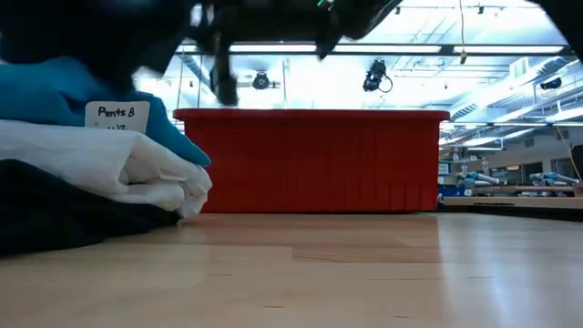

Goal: Fold laundry
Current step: Fold the dark blue short

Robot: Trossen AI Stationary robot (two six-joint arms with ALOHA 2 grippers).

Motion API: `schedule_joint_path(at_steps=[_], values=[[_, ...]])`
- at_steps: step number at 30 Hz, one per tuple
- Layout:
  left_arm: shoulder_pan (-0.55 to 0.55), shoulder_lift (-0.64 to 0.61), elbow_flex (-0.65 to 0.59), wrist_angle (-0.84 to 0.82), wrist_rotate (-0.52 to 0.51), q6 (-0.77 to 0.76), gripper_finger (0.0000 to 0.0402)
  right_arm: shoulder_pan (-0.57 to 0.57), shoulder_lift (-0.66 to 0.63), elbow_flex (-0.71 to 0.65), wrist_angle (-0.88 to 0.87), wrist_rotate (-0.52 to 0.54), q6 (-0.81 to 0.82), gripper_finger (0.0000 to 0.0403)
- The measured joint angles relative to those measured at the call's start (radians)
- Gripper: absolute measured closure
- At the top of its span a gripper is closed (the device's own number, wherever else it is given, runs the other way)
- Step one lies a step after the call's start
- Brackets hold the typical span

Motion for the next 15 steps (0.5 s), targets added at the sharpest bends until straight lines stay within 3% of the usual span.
schedule_joint_path(at_steps=[3,7,12,15], values=[[-0.064,0.000,-0.017,-0.027,-0.011,-0.061,0.0357,-0.009,0.082,0.059,0.004,-0.006,0.005,0.0349],[-0.123,-0.001,-0.099,-0.058,-0.019,-0.172,0.0323,-0.024,0.147,0.092,0.002,-0.005,-0.044,0.0275],[-0.183,-0.001,-0.250,-0.082,-0.054,-0.299,0.0252,-0.043,0.138,0.085,-0.013,-0.002,-0.041,0.0179],[-0.181,-0.001,-0.326,-0.047,-0.106,-0.322,0.0209,-0.052,0.118,0.085,-0.096,0.055,0.009,0.0144]])
